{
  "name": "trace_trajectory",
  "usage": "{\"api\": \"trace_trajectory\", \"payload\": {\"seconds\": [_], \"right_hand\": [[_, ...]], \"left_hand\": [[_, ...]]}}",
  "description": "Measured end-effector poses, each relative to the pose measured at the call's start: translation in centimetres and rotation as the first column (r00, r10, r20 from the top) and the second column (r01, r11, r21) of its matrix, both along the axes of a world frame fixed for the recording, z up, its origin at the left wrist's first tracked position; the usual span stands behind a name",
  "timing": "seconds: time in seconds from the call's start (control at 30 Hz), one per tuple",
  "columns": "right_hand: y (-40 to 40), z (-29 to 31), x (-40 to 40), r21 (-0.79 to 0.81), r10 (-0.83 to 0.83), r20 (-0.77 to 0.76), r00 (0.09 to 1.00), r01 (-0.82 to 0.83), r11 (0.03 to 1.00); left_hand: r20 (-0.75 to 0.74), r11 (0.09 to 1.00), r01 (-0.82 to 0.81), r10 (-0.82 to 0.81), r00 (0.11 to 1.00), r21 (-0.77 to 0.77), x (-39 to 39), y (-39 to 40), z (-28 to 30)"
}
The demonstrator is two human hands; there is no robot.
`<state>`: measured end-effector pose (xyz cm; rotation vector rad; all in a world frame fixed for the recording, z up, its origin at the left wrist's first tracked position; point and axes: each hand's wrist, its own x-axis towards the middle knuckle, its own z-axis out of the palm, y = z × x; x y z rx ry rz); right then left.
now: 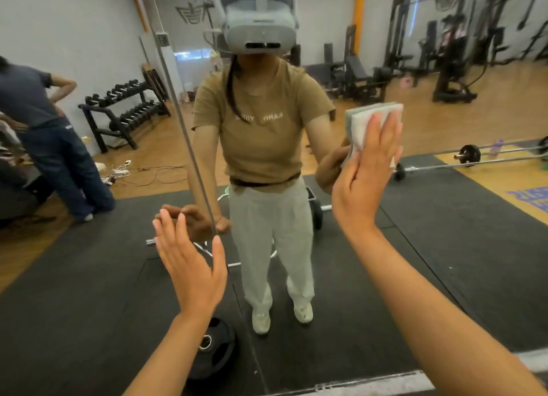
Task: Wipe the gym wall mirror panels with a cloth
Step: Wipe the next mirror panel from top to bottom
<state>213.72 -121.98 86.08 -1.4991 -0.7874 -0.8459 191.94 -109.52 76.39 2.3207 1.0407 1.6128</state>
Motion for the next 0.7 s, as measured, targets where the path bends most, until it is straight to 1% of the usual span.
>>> {"api": "trace_trajectory", "payload": {"seconds": [0.07, 0.1, 0.17, 0.23, 0.3, 0.37, 0.4, 0.47, 0.53, 0.6, 0.7], "right_hand": [[-0.2, 0.2, 0.6, 0.020, -0.033, 0.018, 0.999, 0.033, 0.999], [-0.4, -1.1, 1.0, 0.012, -0.055, 0.033, 0.998, 0.054, 0.998], [-0.9, -6.1, 1.4, -0.022, -0.085, 0.037, 0.996, 0.086, 0.996], [-2.1, -13.1, 1.2, -0.119, -0.081, -0.048, 0.996, 0.075, 0.990], [-3.9, -19.5, 0.7, -0.242, -0.043, -0.188, 0.981, -0.004, 0.970], [-5.4, -23.7, 0.5, -0.311, -0.008, -0.309, 0.951, -0.093, 0.946], [-5.9, -24.6, 0.6, -0.328, 0.007, -0.321, 0.947, -0.118, 0.937], [-6.1, -23.8, 1.3, -0.328, 0.040, -0.271, 0.962, -0.132, 0.935], [-5.5, -20.5, 2.0, -0.297, 0.054, -0.148, 0.988, -0.097, 0.950], [-4.7, -15.3, 2.8, -0.259, 0.049, -0.017, 0.999, -0.052, 0.965], [-3.6, -6.4, 3.9, -0.175, 0.017, 0.080, 0.997, -0.003, 0.985]], "left_hand": [[0.003, 1.000, -0.003, 0.003, 1.000, -0.009, 0.1, -0.1, 0.0], [0.003, 1.000, -0.002, 0.002, 1.000, -0.012, 0.1, -0.1, 0.0], [0.003, 1.000, 0.000, 0.000, 1.000, -0.013, 0.1, -0.2, 0.0], [0.001, 1.000, 0.002, -0.002, 1.000, -0.012, 0.1, -0.2, 0.0], [-0.003, 1.000, -0.008, 0.008, 1.000, -0.017, 0.1, -0.1, 0.0], [-0.005, 1.000, -0.018, 0.018, 1.000, -0.015, 0.2, 0.0, -0.1], [-0.004, 1.000, -0.022, 0.022, 1.000, -0.012, 0.3, 0.0, -0.1], [0.005, 1.000, -0.028, 0.028, 1.000, -0.004, 0.5, 0.2, -0.2], [0.011, 1.000, -0.025, 0.025, 1.000, -0.001, 0.6, 0.3, -0.3], [0.014, 1.000, -0.024, 0.024, 1.000, -0.008, 0.6, 0.3, -0.4], [0.010, 1.000, -0.030, 0.030, 0.999, -0.006, 0.5, 0.2, -0.3]]}}
